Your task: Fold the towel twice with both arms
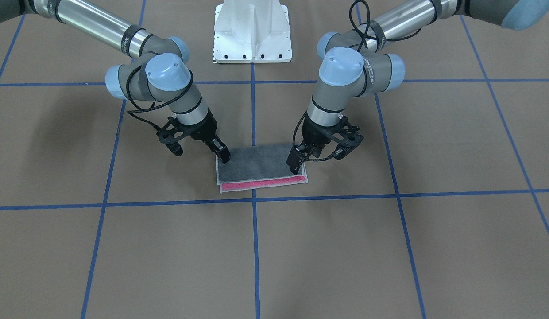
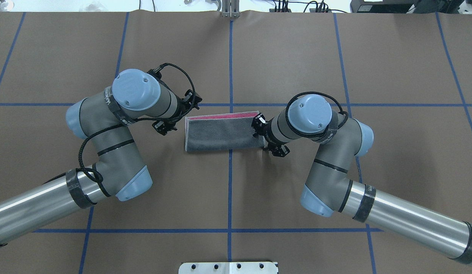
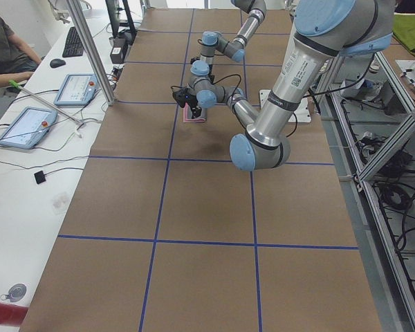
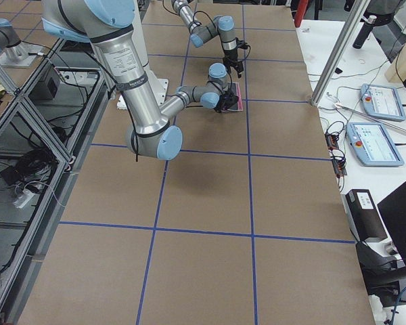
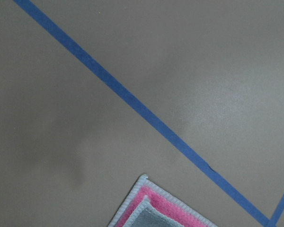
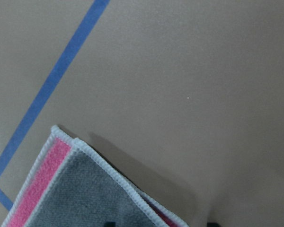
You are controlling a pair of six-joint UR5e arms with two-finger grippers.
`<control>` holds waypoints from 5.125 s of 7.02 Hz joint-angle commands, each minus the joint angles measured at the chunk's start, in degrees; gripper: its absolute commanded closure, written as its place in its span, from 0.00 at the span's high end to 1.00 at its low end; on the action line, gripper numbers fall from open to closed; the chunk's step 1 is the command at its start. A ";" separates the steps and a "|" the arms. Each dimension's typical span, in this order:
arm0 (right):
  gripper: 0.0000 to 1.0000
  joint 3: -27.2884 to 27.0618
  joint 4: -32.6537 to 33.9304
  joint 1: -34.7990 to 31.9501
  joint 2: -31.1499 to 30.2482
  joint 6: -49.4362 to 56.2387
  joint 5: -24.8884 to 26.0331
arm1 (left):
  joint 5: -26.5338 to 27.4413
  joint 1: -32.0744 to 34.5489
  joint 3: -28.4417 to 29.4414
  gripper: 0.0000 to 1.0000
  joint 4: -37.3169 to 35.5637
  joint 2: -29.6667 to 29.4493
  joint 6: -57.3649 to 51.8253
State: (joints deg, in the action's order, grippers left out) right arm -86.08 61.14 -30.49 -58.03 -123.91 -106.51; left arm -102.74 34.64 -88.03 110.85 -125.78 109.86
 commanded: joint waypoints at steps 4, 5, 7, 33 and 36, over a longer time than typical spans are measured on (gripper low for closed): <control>0.20 -2.60 0.03 -0.10 -1.48 -0.02 0.07 | 0.00 -0.01 0.22 1.00 0.07 0.00 0.00; 0.16 -3.30 0.38 -0.10 -1.56 -0.19 -0.01 | 0.00 -0.01 0.22 1.00 -0.02 0.00 0.00; 0.16 -8.64 2.22 2.00 -3.57 -2.03 -0.19 | 0.00 -0.01 0.14 1.00 -0.02 -0.08 0.00; 1.00 -10.60 11.02 -2.12 0.99 -5.03 -5.55 | 0.35 -3.53 0.38 0.00 3.23 1.25 -3.85; 1.00 -11.04 11.11 -2.73 0.90 -5.12 -6.43 | 0.44 -1.43 8.11 0.00 4.28 -5.61 -4.04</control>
State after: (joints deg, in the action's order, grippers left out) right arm -97.00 72.24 -32.91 -57.10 -129.01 -112.55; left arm -102.38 32.28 -82.80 114.37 -129.26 105.92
